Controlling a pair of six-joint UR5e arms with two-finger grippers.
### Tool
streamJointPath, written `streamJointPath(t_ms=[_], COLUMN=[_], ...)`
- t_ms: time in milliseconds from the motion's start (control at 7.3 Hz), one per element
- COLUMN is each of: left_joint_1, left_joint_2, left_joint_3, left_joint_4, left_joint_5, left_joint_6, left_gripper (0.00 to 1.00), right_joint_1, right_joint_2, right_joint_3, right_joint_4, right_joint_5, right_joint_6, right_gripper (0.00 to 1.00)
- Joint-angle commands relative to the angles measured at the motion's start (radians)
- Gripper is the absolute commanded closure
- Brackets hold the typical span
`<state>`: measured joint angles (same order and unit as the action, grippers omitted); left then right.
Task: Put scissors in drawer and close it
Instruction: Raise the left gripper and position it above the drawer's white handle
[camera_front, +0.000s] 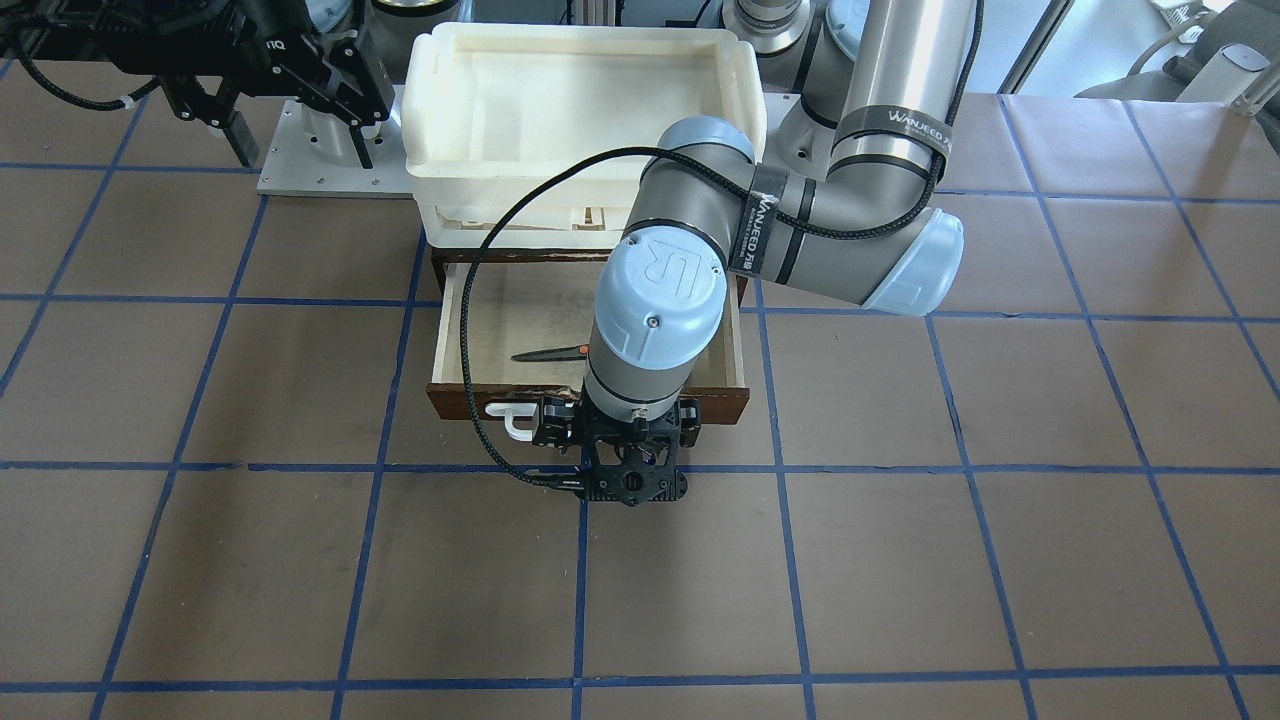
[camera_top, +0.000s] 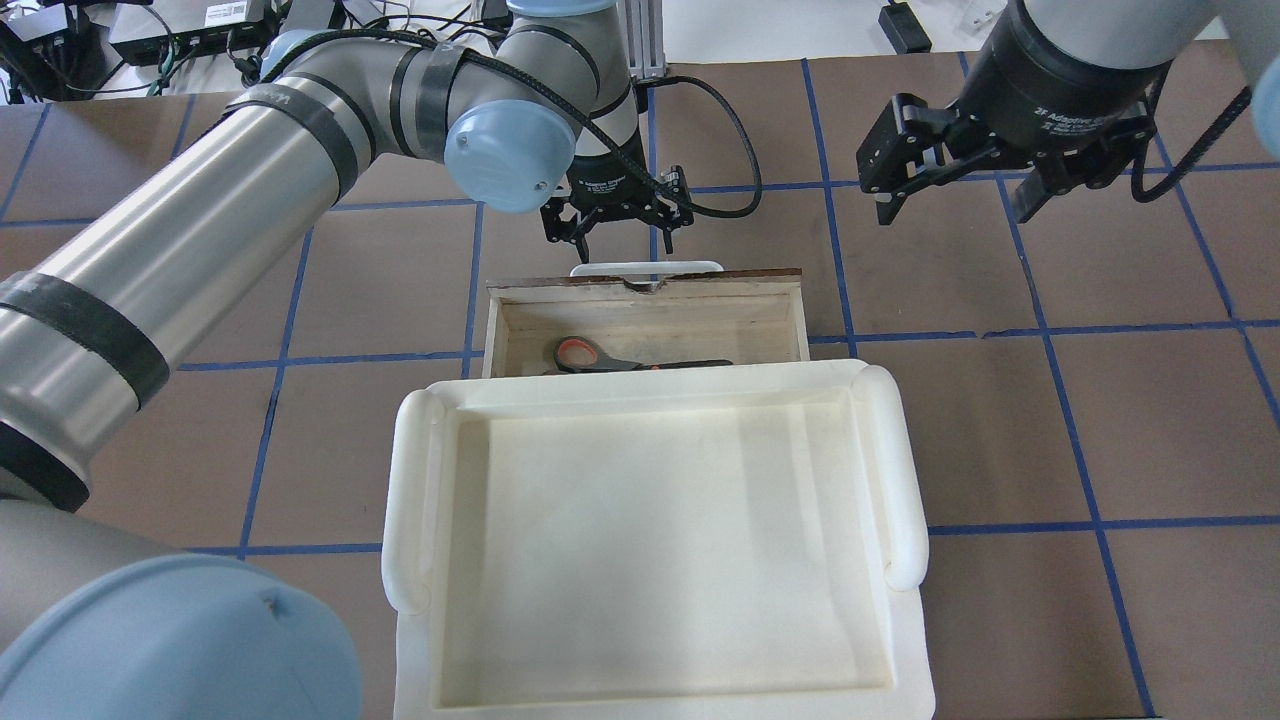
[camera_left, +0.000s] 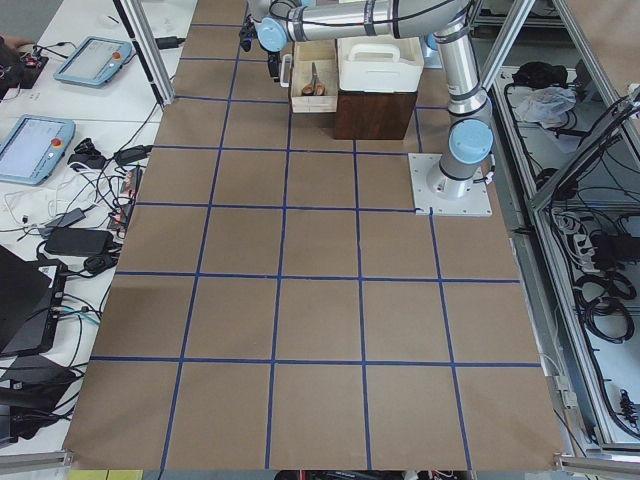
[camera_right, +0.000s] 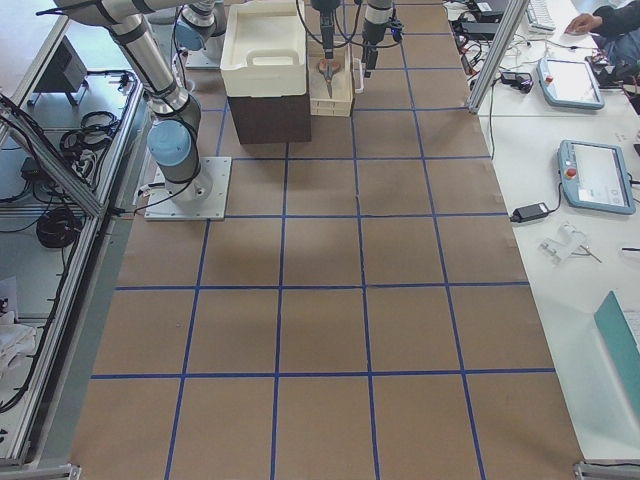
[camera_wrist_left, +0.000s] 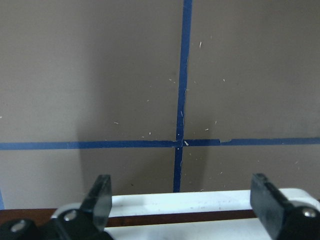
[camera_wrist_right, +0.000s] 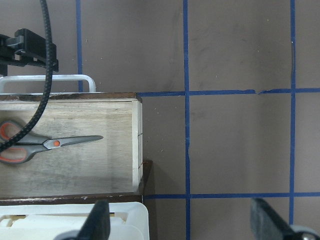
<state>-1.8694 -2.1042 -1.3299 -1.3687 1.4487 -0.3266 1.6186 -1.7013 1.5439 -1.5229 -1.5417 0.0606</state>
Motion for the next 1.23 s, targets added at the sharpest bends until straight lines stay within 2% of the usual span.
streamJointPath(t_ms=[0,411,685,1096], left_joint_1=[-0.001,0.001,0.006,-0.002], left_joint_2=[-0.034,-0.019,-0.023,0.007], left_joint_3=[0.014,0.063,0.064,0.064], left_joint_4=[-0.016,-0.166,-0.180,-0.269], left_joint_5=[-0.011,-0.008,-0.008,-0.011], left_joint_6=[0.000,0.012,0.014,0.014], left_gripper=[0.00,0.00,0.00,0.00], right_joint_1=[0.004,0.003,0.000,0.003], right_joint_2=[0.000,0.000,-0.001,0.000], right_joint_3=[0.001,0.004,0.004,0.004], right_joint_4=[-0.008,-0.011,-0.005,-0.006], right_joint_5=[0.005,0.012,0.006,0.006], right_joint_6=[0.001,-0.001,-0.013,-0.005], right_gripper=[0.00,0.00,0.00,0.00])
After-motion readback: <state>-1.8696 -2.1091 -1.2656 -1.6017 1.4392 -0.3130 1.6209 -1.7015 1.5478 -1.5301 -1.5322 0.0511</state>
